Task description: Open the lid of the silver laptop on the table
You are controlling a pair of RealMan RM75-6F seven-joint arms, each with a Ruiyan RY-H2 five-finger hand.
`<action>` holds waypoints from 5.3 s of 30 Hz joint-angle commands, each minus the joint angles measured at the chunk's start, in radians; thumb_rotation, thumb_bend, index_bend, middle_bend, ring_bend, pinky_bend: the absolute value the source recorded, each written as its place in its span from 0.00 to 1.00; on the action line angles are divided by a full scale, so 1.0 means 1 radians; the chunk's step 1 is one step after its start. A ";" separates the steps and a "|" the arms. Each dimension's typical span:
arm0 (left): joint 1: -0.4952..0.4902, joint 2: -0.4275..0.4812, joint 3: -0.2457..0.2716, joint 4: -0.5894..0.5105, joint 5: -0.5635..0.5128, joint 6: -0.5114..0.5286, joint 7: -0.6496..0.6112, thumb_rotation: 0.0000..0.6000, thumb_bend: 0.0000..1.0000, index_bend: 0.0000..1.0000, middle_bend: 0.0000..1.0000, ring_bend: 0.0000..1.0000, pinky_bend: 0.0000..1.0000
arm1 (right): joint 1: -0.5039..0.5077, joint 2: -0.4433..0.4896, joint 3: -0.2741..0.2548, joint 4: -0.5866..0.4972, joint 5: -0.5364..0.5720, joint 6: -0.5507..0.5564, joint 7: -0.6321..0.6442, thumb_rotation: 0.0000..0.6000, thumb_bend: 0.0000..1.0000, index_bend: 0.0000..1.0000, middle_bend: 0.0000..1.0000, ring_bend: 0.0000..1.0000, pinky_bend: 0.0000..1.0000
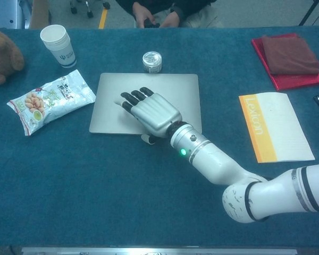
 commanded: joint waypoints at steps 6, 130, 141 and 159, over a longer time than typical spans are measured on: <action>0.001 -0.002 -0.001 0.010 -0.002 0.001 -0.010 1.00 0.11 0.02 0.00 0.00 0.02 | 0.007 -0.009 -0.001 0.014 0.003 0.004 -0.003 1.00 0.25 0.00 0.00 0.00 0.06; -0.823 -0.321 0.081 0.058 0.027 -0.950 0.246 0.96 0.11 0.02 0.00 0.00 0.02 | 0.166 0.167 0.079 -0.212 0.168 0.147 -0.285 1.00 0.49 0.00 0.00 0.00 0.06; -0.847 -0.296 0.069 0.007 -0.040 -0.992 0.354 0.95 0.11 0.02 0.00 0.00 0.02 | 0.163 0.212 0.097 -0.214 0.183 0.159 -0.258 1.00 0.49 0.00 0.00 0.00 0.06; -0.894 -0.270 0.054 -0.064 -0.186 -1.070 0.529 0.93 0.13 0.02 0.00 0.00 0.00 | 0.171 0.258 0.114 -0.223 0.206 0.171 -0.234 1.00 0.49 0.00 0.00 0.00 0.06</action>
